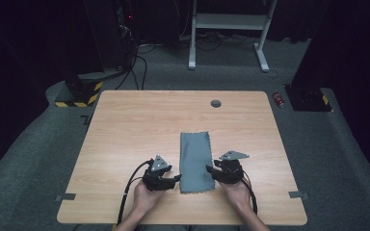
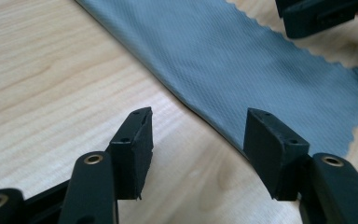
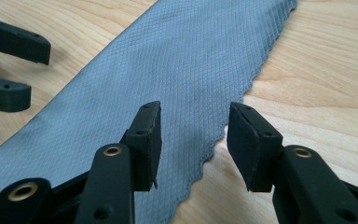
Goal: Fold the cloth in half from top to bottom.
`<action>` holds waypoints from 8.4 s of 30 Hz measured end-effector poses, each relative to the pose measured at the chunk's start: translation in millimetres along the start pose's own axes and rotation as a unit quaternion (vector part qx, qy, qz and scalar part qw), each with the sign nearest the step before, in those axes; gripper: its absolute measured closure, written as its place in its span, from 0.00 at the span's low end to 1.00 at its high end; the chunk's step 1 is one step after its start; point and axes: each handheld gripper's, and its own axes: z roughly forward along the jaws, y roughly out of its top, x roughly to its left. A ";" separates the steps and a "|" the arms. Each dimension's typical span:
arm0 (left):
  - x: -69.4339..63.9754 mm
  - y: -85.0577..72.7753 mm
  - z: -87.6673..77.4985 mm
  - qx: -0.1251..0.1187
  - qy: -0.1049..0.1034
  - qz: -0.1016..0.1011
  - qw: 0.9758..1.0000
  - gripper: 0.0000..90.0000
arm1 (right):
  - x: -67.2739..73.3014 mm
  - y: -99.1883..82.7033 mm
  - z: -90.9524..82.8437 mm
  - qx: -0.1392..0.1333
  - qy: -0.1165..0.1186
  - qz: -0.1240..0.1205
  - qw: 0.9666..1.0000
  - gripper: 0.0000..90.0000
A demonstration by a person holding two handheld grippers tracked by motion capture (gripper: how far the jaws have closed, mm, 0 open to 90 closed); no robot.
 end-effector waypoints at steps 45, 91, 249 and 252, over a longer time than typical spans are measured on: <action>78.0 83.4 49.7 0.005 0.047 -0.084 0.995 0.50 | -26.3 72.1 32.1 0.006 0.006 0.035 0.999 0.87; 69.4 100.6 97.1 0.064 0.092 -0.015 0.994 0.76 | -50.5 99.4 102.3 0.053 -0.103 0.036 0.993 0.97; -3.0 46.3 15.6 0.051 -0.022 0.087 0.995 0.66 | 15.7 9.0 -1.0 -0.002 0.021 -0.033 0.999 0.88; -9.7 39.1 14.8 0.056 -0.022 0.096 0.994 0.63 | 18.0 7.8 1.9 0.018 0.029 -0.037 0.999 0.86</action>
